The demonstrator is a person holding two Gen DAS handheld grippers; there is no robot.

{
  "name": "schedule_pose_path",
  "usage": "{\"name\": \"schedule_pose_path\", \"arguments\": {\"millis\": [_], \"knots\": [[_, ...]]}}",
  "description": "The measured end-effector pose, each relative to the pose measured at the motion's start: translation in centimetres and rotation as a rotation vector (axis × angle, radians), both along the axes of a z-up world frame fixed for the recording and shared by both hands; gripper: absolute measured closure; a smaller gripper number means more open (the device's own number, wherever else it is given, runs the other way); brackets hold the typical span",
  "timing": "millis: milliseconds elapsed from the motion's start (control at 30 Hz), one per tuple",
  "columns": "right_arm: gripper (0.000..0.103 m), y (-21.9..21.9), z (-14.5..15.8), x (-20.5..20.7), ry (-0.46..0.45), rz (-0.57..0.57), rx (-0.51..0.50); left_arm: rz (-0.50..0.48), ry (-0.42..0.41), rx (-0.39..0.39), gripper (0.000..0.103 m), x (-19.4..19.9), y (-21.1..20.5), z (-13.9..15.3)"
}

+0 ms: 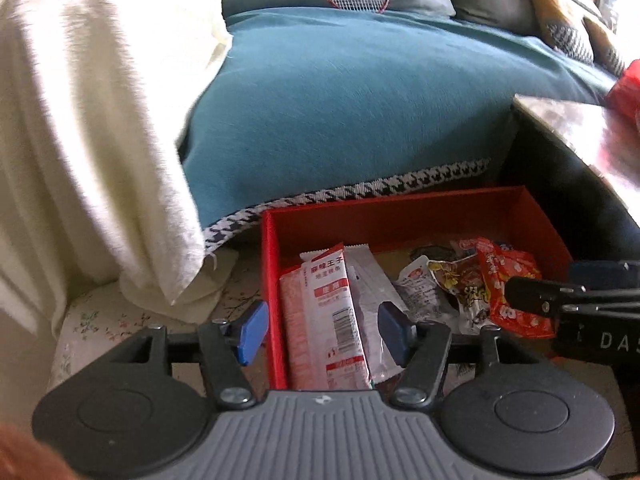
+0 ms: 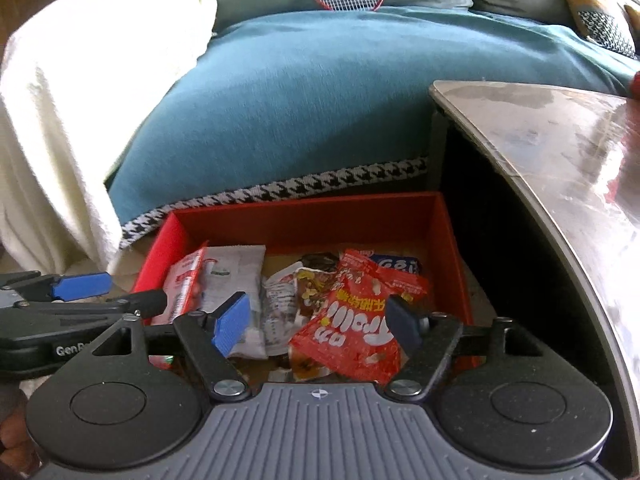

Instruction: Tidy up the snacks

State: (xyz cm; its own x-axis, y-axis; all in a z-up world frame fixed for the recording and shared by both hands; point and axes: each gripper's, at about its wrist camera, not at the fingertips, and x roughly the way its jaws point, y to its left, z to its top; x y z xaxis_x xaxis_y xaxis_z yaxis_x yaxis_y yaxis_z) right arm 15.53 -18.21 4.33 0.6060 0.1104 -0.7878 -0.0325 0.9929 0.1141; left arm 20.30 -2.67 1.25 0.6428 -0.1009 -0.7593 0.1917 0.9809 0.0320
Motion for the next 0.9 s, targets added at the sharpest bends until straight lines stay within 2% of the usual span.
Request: {"name": "schedule_pose_path", "arguments": {"millis": [133, 300, 900], "knots": [[0.018, 0.6, 0.6, -1.2, -0.024, -0.004, -0.017, 0.026, -0.005, -0.022, 0.043, -1.4, 1.1, 0.6], [0.017, 1.2, 0.6, -2.4, -0.008, -0.016, -0.040, 0.040, 0.006, -0.025, 0.043, -3.1, 1.8, 0.6], [0.016, 2.6, 0.5, -7.9, 0.042, -0.017, 0.016, 0.027, 0.000, -0.013, 0.042, -9.4, 2.0, 0.4]]}}
